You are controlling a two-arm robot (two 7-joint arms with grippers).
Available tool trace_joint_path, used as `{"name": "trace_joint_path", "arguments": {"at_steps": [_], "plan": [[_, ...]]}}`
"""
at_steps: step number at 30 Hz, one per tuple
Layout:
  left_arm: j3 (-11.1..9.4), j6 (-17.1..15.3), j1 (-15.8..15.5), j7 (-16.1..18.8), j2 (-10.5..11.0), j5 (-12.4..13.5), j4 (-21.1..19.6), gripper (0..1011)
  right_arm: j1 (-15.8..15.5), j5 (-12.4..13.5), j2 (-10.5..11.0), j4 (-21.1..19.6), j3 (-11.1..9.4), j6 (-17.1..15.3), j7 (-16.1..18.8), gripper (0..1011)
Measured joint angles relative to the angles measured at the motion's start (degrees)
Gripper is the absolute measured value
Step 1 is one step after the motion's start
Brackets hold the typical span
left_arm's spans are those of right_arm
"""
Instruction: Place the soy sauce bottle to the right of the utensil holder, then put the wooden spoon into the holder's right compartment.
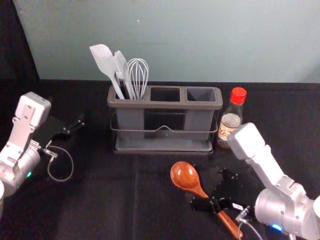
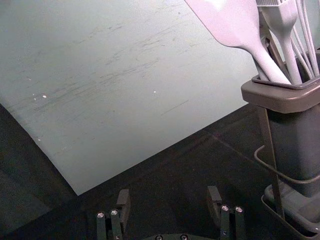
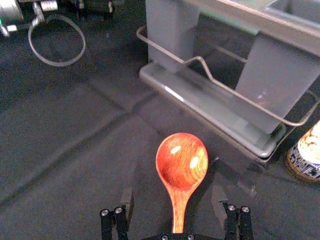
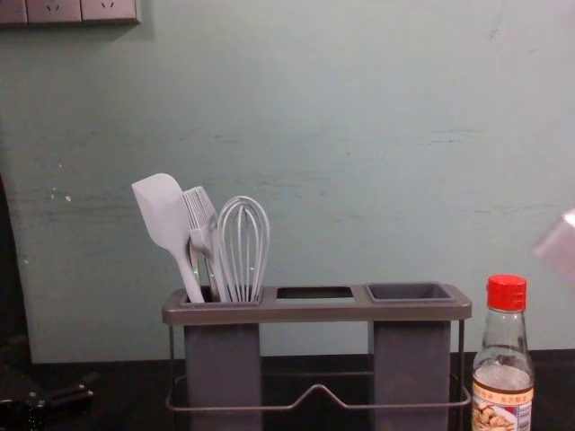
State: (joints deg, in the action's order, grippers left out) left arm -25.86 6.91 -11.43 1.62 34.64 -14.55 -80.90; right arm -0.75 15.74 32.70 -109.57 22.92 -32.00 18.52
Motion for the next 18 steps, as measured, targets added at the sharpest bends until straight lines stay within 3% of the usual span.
{"name": "trace_joint_path", "arguments": {"at_steps": [3, 7, 18], "plan": [[0.0, 0.0, 0.0, 0.0, 0.0, 0.0, 0.0, 1005, 1.8, -1.5, -0.1, -1.8, 1.5, -6.7, -0.3, 1000], [0.0, 0.0, 0.0, 0.0, 0.0, 0.0, 0.0, 1005, 3.5, -2.7, -0.8, -1.9, 2.6, -10.0, -0.3, 1000], [0.0, 0.0, 0.0, 0.0, 0.0, 0.0, 0.0, 1005, 8.9, -5.2, -4.3, 2.6, 5.1, -14.1, 0.9, 1002]]}}
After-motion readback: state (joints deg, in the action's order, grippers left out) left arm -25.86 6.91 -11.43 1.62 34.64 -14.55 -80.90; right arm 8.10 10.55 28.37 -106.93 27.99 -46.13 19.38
